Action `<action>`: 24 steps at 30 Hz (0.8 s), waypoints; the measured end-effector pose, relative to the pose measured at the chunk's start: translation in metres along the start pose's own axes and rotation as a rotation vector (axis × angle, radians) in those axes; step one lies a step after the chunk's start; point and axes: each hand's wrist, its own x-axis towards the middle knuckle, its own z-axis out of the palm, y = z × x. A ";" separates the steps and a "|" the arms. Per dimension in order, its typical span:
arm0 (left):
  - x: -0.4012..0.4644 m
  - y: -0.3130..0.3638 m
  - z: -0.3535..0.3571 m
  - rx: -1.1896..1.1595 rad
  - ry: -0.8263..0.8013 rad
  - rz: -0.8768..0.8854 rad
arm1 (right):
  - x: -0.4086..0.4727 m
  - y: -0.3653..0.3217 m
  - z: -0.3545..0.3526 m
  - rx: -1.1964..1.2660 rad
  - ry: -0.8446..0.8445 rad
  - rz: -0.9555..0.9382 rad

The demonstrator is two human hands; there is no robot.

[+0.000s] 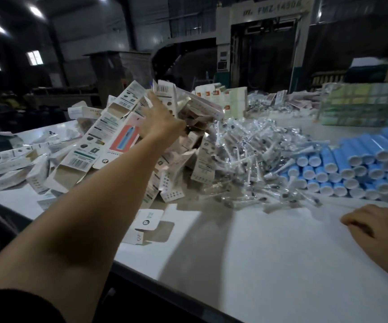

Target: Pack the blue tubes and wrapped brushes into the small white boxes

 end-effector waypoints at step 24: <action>-0.193 0.100 0.108 -0.049 -0.834 0.928 | 0.003 0.011 -0.033 1.166 0.264 0.589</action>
